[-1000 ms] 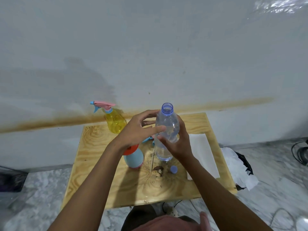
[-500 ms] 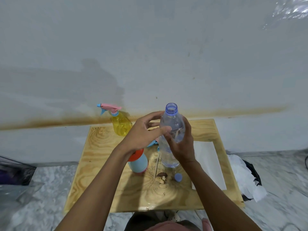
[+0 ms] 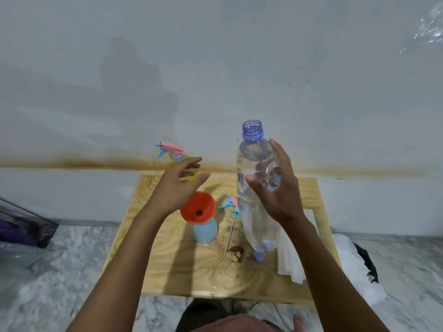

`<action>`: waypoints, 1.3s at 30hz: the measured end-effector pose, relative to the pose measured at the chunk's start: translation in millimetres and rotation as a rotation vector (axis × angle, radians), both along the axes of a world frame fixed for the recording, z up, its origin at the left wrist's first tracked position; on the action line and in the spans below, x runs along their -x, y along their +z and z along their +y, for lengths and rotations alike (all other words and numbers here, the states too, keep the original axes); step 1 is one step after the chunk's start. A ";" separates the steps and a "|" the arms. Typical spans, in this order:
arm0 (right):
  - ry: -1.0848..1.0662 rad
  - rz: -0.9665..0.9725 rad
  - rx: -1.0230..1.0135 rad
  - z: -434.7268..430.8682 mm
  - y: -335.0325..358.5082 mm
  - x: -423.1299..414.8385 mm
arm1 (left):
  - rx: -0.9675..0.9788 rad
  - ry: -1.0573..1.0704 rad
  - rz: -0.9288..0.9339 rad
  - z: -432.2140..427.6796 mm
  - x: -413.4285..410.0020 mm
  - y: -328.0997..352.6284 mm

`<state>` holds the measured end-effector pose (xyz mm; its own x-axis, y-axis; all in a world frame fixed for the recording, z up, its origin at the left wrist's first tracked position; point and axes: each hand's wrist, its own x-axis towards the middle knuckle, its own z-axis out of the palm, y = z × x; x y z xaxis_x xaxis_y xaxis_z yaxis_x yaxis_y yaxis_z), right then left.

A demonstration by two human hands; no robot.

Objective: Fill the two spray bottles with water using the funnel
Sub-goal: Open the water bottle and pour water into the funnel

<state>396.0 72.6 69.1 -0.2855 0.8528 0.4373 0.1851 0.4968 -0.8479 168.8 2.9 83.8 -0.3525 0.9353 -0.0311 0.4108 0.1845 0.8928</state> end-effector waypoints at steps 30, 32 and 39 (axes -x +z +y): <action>0.344 -0.279 0.384 -50.8 -27.7 -12.8 | 0.053 0.311 -0.004 -39.5 9.5 -89.1; 0.358 -0.295 0.395 -50.6 -29.8 -12.7 | 0.048 0.312 0.002 -39.5 10.3 -90.2; 0.411 -0.324 0.446 -46.8 -41.7 -11.6 | 0.038 0.315 0.022 -38.0 10.5 -92.4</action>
<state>407.6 25.8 27.4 -0.6815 0.7260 -0.0924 0.3350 0.1973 -0.9213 158.3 -35.0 -8.5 -0.6256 0.7783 -0.0533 0.3473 0.3390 0.8743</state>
